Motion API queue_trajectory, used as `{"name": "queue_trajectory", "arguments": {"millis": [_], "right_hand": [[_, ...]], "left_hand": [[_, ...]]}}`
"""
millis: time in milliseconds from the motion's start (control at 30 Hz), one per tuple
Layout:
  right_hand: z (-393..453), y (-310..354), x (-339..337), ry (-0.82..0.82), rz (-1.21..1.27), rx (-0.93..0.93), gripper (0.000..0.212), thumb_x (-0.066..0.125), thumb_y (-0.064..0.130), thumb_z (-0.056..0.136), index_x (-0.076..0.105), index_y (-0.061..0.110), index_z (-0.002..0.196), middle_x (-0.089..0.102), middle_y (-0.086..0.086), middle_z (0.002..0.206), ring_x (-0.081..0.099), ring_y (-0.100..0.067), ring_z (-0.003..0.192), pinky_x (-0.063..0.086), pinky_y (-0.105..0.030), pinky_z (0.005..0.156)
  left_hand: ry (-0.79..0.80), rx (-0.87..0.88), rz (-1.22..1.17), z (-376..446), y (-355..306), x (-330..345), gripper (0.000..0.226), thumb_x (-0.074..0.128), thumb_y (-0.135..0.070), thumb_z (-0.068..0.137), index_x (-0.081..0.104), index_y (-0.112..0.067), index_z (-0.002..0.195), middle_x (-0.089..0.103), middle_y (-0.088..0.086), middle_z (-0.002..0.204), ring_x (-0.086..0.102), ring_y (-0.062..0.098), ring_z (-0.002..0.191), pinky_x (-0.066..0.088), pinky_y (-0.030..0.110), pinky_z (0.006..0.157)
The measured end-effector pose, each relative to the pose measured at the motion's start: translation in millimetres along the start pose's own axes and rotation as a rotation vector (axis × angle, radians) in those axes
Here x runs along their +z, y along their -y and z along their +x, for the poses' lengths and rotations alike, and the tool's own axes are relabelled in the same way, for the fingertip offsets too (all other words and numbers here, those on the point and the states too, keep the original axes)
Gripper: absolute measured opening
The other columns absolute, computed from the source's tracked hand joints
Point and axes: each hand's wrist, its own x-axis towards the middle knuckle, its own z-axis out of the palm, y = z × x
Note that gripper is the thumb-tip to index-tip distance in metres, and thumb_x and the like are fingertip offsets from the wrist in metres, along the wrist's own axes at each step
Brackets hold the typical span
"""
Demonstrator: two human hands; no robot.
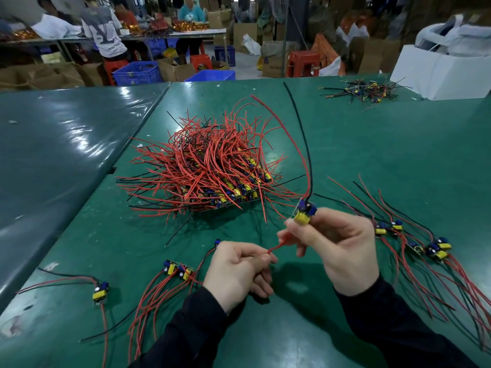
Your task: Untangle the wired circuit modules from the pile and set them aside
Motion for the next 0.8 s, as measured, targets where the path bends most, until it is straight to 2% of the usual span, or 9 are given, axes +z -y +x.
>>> {"name": "queue_trajectory", "arguments": {"millis": [167,267,333,433,533,600,667,733,800], "right_hand": [[12.4,0.7,-8.9,-0.260,-0.027,0.058,0.009,0.067,0.008,0.076,0.068,0.008,0.068,0.071,-0.006,0.060,0.065,-0.014,0.050,0.046,-0.017,0.044],[1.7,-1.2,0.1,-0.044,-0.017,0.059,0.008,0.070,0.014,0.073,0.072,0.009,0.066,0.071,-0.008,0.063,0.066,-0.017,0.051,0.046,-0.018,0.043],[2.0,-0.5,1.1,-0.022,0.012,0.085,0.008,0.070,0.016,0.072,0.072,0.010,0.066,0.071,-0.009,0.063,0.066,-0.016,0.050,0.046,-0.018,0.042],[13.5,-1.7,-11.3,-0.197,0.002,0.227,0.012,0.068,0.016,0.072,0.070,0.012,0.061,0.070,-0.009,0.060,0.064,-0.013,0.047,0.043,-0.015,0.039],[17.0,-5.3,-15.1,-0.152,-0.029,0.426,0.011,0.070,0.021,0.065,0.071,0.011,0.059,0.070,-0.007,0.061,0.063,-0.009,0.047,0.041,-0.013,0.041],[12.3,-10.9,-10.1,-0.064,-0.051,0.482,0.015,0.072,0.025,0.058,0.072,0.011,0.062,0.070,-0.004,0.062,0.061,-0.007,0.052,0.042,-0.013,0.047],[7.4,-16.3,-4.4,0.003,-0.051,0.456,0.008,0.074,0.017,0.062,0.073,0.010,0.064,0.068,0.001,0.061,0.057,-0.003,0.055,0.042,-0.011,0.053],[4.4,-20.6,-1.8,0.027,-0.036,0.415,0.007,0.073,0.006,0.069,0.071,0.001,0.066,0.062,0.004,0.058,0.053,-0.003,0.056,0.040,-0.011,0.057],[3.7,-21.9,-1.9,0.006,-0.034,0.387,0.014,0.073,0.008,0.070,0.068,-0.005,0.065,0.058,0.005,0.054,0.051,-0.003,0.054,0.040,-0.011,0.058]], "left_hand": [[0.038,0.030,0.084,-1.2,2.0,2.6,0.016,0.050,0.004,0.093,0.058,-0.001,0.081,0.055,0.005,0.047,0.055,0.017,0.034,0.041,0.019,0.035],[-0.027,0.096,0.167,-2.3,2.8,1.1,0.019,0.050,0.005,0.092,0.056,-0.008,0.079,0.054,0.005,0.045,0.053,0.018,0.031,0.038,0.018,0.034],[-0.005,0.123,0.169,-3.8,1.6,-1.1,0.018,0.050,0.004,0.093,0.058,-0.009,0.082,0.057,0.006,0.049,0.054,0.017,0.035,0.041,0.019,0.037],[0.217,0.134,0.232,-7.4,-2.7,-1.5,0.015,0.058,-0.002,0.091,0.068,-0.012,0.088,0.065,0.004,0.064,0.058,0.007,0.052,0.048,0.020,0.050],[0.420,0.109,0.194,-10.9,-10.5,-1.4,0.018,0.068,-0.016,0.078,0.072,-0.018,0.096,0.072,0.003,0.089,0.062,0.003,0.076,0.050,0.020,0.071],[0.355,0.065,0.007,-9.6,-14.0,-1.9,0.024,0.068,-0.025,0.072,0.072,-0.014,0.092,0.074,0.008,0.092,0.068,0.011,0.082,0.052,0.023,0.072],[0.245,0.115,-0.130,-7.7,-14.3,-2.1,0.022,0.069,-0.030,0.078,0.073,-0.009,0.084,0.073,0.011,0.081,0.068,0.016,0.073,0.053,0.025,0.066],[0.196,0.174,-0.152,-6.8,-12.3,-2.0,0.023,0.059,-0.025,0.078,0.071,-0.006,0.080,0.070,0.009,0.070,0.065,0.015,0.061,0.054,0.022,0.060],[0.207,0.193,-0.176,-7.3,-11.3,-1.6,0.019,0.058,-0.017,0.076,0.068,0.000,0.079,0.067,0.008,0.065,0.062,0.016,0.057,0.053,0.022,0.058]]}}
